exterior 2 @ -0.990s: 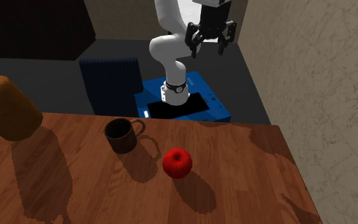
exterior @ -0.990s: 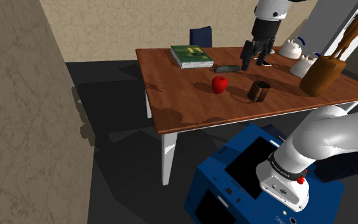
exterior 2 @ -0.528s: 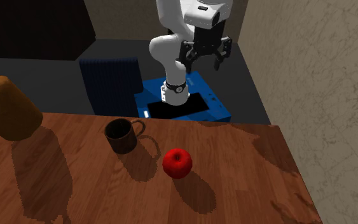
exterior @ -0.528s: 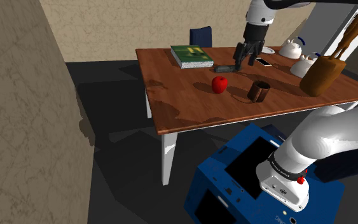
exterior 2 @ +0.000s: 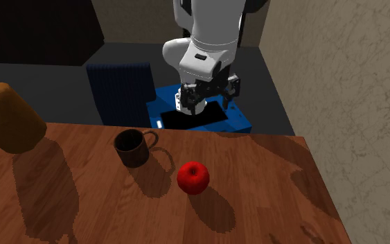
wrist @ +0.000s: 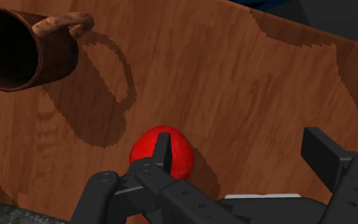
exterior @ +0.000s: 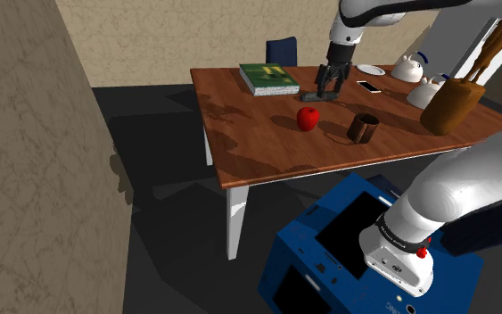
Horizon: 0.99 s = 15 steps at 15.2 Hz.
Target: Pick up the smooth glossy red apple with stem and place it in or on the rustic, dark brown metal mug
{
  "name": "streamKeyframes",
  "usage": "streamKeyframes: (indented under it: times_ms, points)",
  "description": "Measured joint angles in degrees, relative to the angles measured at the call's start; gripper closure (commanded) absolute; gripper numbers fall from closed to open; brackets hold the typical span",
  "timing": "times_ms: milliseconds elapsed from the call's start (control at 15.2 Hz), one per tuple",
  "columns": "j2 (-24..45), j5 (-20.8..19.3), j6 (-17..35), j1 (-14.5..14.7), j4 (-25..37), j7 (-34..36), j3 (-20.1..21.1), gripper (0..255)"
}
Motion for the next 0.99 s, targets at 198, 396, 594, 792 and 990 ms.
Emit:
streamKeyframes:
  times_ms: [198,396,594,792,990]
  points:
    - [5.84,0.55,2.99,-0.52,2.69,-3.12,-1.97,0]
    - [12.00,1.76,5.05,-0.85,6.50,-5.80,-3.36,0]
    - [18.27,3.23,6.98,-1.70,10.43,-9.27,-4.91,0]
    - [23.62,4.74,8.34,-2.45,13.98,-11.84,-5.70,0]
    - [24.99,5.18,10.22,-2.51,13.40,-12.27,-5.71,0]
